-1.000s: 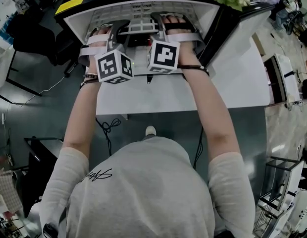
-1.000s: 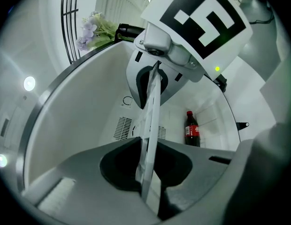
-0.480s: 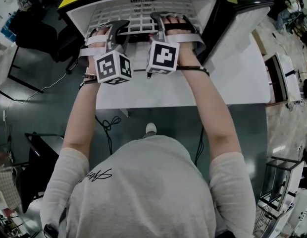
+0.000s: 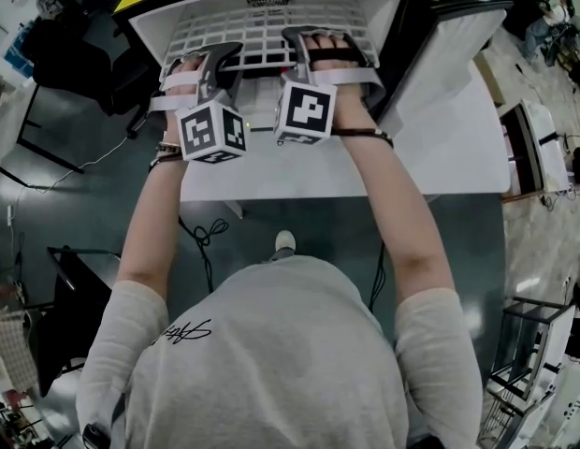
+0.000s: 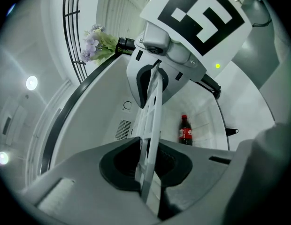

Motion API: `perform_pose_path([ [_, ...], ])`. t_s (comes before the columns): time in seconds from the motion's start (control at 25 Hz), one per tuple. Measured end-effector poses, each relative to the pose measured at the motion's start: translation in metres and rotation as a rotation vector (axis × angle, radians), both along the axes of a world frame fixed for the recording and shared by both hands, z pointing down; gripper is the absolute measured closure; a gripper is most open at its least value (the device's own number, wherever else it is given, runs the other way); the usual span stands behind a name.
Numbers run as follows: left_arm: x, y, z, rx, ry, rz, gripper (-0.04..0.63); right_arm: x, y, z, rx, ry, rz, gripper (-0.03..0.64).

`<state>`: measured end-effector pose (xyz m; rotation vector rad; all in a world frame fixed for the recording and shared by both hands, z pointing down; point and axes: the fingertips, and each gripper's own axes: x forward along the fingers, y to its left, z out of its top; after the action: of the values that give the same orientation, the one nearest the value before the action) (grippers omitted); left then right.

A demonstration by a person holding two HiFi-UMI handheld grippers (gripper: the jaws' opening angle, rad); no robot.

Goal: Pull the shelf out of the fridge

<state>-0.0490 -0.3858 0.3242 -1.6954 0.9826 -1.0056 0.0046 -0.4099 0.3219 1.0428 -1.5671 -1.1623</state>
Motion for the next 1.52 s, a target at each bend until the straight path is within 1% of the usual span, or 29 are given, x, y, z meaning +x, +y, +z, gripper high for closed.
perform_pose_path([
  [0.12,-0.001,0.004,0.000,-0.002,0.003,-0.001,0.555,-0.003,0.005,0.000,-0.017,-0.021,-0.008,0.574],
  [0.24,-0.003,0.010,0.000,-0.001,0.003,-0.005,0.555,-0.003,0.010,-0.001,-0.004,-0.010,-0.006,0.574],
  [0.84,-0.002,0.034,0.002,-0.015,0.017,-0.011,0.554,-0.003,0.035,0.000,-0.006,-0.017,-0.017,0.572],
  [1.0,-0.002,0.039,0.002,-0.016,0.020,-0.013,0.554,-0.005,0.041,0.001,-0.023,-0.030,-0.024,0.572],
  [1.12,-0.002,0.042,0.002,-0.016,0.021,-0.016,0.554,-0.003,0.043,0.000,-0.012,-0.018,-0.020,0.572],
  [1.52,-0.002,0.053,0.001,-0.014,0.020,-0.016,0.554,-0.004,0.055,-0.003,-0.009,-0.022,-0.030,0.571],
])
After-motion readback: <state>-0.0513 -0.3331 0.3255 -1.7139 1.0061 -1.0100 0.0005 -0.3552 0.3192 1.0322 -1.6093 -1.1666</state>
